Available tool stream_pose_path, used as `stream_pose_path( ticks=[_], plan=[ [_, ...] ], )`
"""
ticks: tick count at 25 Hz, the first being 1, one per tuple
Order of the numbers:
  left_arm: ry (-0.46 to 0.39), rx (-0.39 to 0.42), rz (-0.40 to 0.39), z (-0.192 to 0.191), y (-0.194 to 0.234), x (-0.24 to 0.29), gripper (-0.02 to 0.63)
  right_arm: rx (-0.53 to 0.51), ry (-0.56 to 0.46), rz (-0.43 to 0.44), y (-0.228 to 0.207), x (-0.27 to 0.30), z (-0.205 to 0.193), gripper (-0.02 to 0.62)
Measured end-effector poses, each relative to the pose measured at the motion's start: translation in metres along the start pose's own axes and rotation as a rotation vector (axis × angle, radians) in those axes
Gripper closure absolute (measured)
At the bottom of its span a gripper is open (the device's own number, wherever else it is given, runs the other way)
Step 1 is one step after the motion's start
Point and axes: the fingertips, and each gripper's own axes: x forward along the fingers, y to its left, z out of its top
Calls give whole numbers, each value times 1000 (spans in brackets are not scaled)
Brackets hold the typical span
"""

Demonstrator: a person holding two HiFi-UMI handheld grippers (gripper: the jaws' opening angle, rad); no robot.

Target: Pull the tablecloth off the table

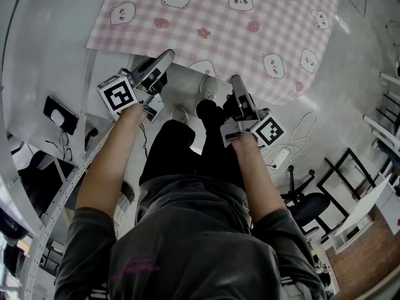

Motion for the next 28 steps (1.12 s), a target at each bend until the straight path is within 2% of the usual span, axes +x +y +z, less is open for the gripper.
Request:
stream_pose_path(
  ticks=[3, 9, 20, 26, 28],
  plan=[
    [-10, 34, -41, -3, 0, -3, 604, -61, -30, 27, -1, -1, -4, 591],
    [-56, 133, -178, 2, 1, 3, 604, -210, -127, 88, 0, 2, 2, 591],
    [-72, 118, -182, 4, -9, -2, 606, -223, -124, 82, 11, -3, 3, 591],
    [-142, 225, -324, 10, -12, 3, 606, -362, -207, 203, 18, 2, 9, 591],
    [-157, 240, -347, 9, -13, 1, 606, -387, -218, 211, 18, 0, 9, 591]
  ],
)
